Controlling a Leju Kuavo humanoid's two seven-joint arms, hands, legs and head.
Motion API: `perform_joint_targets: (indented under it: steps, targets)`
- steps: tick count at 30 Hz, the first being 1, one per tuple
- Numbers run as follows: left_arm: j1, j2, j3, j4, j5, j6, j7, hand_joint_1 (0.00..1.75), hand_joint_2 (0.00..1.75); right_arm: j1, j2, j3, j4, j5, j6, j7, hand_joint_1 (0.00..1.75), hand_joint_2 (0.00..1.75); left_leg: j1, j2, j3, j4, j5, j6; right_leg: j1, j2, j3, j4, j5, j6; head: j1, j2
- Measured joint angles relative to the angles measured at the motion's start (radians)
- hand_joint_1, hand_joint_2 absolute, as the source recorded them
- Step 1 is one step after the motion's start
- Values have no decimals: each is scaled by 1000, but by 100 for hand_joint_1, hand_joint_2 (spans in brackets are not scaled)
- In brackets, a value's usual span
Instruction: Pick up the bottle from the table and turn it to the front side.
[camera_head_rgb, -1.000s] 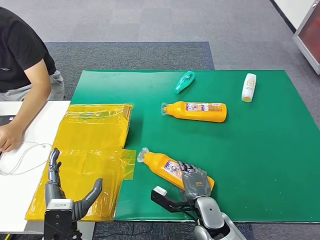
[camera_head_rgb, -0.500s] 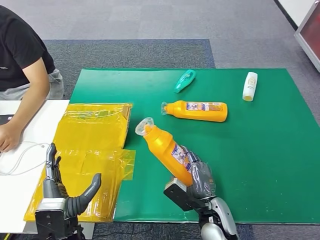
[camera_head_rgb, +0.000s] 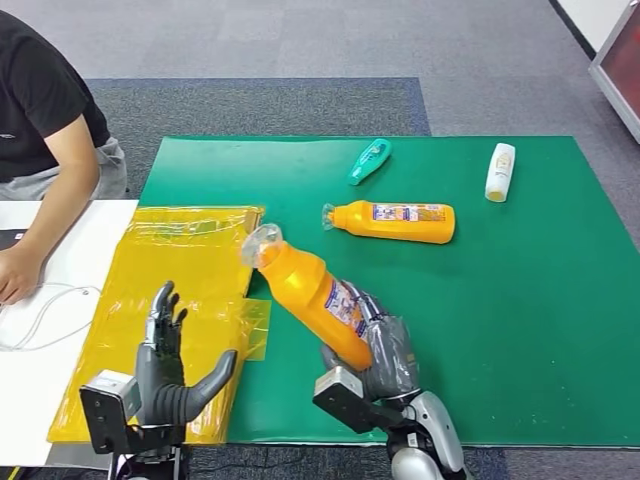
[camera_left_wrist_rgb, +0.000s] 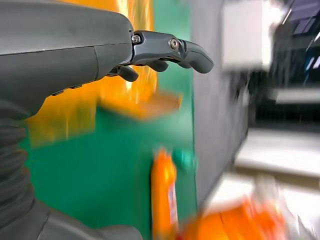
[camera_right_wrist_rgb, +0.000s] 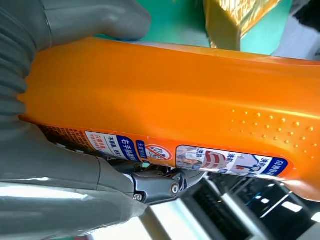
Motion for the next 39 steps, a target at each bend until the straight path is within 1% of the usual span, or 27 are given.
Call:
perform_joint_targets:
  steps: [3,7,10,13,17,21,29,34,39]
  targets:
    - [-23,4,-15,22,111,-125,-12,0,175,-14,-1,36,10,25,-2,-1,175,175,0,0,0,0,0,0,0,0,0,0,0,0,0,0]
    - [-65,11,-34,50,153,-245,-35,0,175,-29,-5,86,20,45,-5,-8,175,175,0,0,-1,0,0,0,0,0,0,0,0,0,0,0]
    - [-100,14,-38,67,155,-303,-42,0,175,-41,-10,116,24,45,-6,-14,175,175,0,0,-1,0,0,0,0,0,-1,0,0,0,0,0]
    - [-136,14,-37,84,163,-335,-42,0,175,-52,-16,136,26,38,-9,-19,175,175,0,0,-1,0,0,0,0,0,-1,0,0,0,0,0]
    - [-178,14,-38,112,169,-354,-42,0,175,-66,-24,156,26,34,-11,-23,175,175,0,0,-1,0,0,0,0,0,-1,0,0,0,0,0]
    - [-205,12,-39,140,171,-343,-45,0,175,-73,-33,166,26,30,-12,-27,175,175,0,0,-1,0,0,0,0,0,-1,0,0,0,0,0]
    - [-226,7,-38,183,194,-341,-45,0,175,-75,-46,182,25,18,-14,-33,175,175,0,0,-1,0,0,0,0,0,-1,0,0,0,0,0]
    - [-250,0,-39,217,240,-342,-45,0,175,-75,-58,189,11,-82,4,-61,175,175,0,0,-2,0,0,0,0,0,-1,0,0,0,0,0]
    - [-286,-17,-39,265,277,-352,-54,0,175,-75,-73,189,-28,-176,44,-67,175,175,0,0,-2,1,1,0,0,0,-1,0,0,0,0,0]
